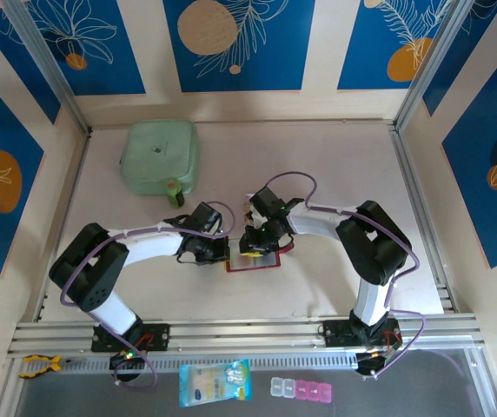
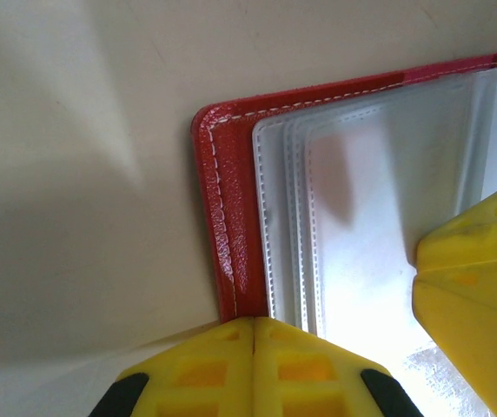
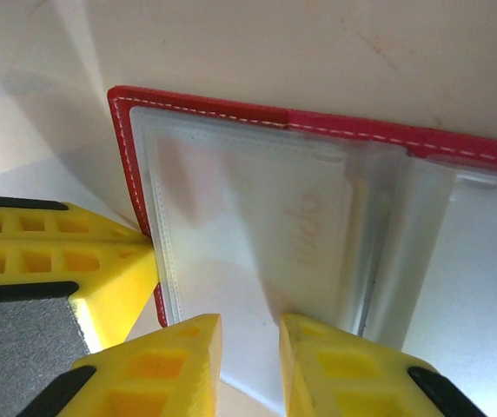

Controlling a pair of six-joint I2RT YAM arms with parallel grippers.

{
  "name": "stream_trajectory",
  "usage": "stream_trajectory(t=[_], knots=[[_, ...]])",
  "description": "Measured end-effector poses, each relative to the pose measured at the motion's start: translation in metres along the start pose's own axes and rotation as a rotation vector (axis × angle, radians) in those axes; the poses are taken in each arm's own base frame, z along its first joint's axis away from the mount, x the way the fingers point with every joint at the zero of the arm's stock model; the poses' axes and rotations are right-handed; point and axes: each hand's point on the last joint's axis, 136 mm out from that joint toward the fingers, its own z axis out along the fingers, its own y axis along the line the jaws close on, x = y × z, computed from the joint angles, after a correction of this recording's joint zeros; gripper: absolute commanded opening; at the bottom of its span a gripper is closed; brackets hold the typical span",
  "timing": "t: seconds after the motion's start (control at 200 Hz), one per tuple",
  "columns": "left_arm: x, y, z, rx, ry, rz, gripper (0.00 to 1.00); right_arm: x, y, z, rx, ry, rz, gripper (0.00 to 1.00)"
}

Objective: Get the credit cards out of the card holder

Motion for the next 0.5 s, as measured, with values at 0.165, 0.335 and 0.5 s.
stream_trajectory(t=[0.165, 0.335, 0.5], knots=[[0.000, 0.000, 0.000, 0.000, 0.000, 0.000, 0.04, -0.003, -0.003, -0.002, -0.001, -0.006, 0.003, 0.24], [0.000, 0.000, 0.000, 0.000, 0.000, 0.000, 0.04, -0.004, -0.008, -0.004, -0.011, -0.006, 0.014, 0.22], [0.000, 0.000, 0.000, -0.001, 0.001, 0.000, 0.05, -0.004, -0.011, -0.004, -0.048, 0.002, 0.022, 0.21]])
